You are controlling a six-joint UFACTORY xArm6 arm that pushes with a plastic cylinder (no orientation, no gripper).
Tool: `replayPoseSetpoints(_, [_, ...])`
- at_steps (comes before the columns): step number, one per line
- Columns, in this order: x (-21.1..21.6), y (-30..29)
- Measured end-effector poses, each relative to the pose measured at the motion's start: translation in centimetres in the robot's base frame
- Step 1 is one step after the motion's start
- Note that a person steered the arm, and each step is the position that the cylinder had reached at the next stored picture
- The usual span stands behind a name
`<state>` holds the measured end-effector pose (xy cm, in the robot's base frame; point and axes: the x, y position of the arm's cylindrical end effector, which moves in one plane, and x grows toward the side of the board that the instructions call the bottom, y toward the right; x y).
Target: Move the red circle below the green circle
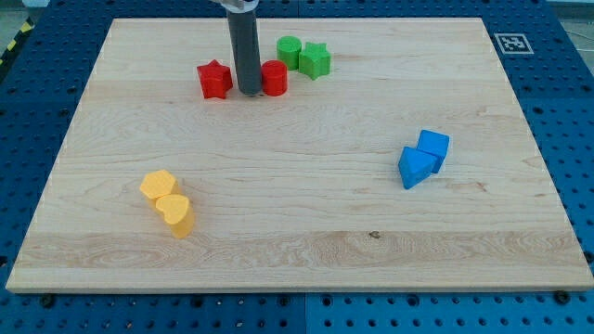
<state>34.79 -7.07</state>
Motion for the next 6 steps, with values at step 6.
replayPoseSetpoints(6, [-0.4,1.5])
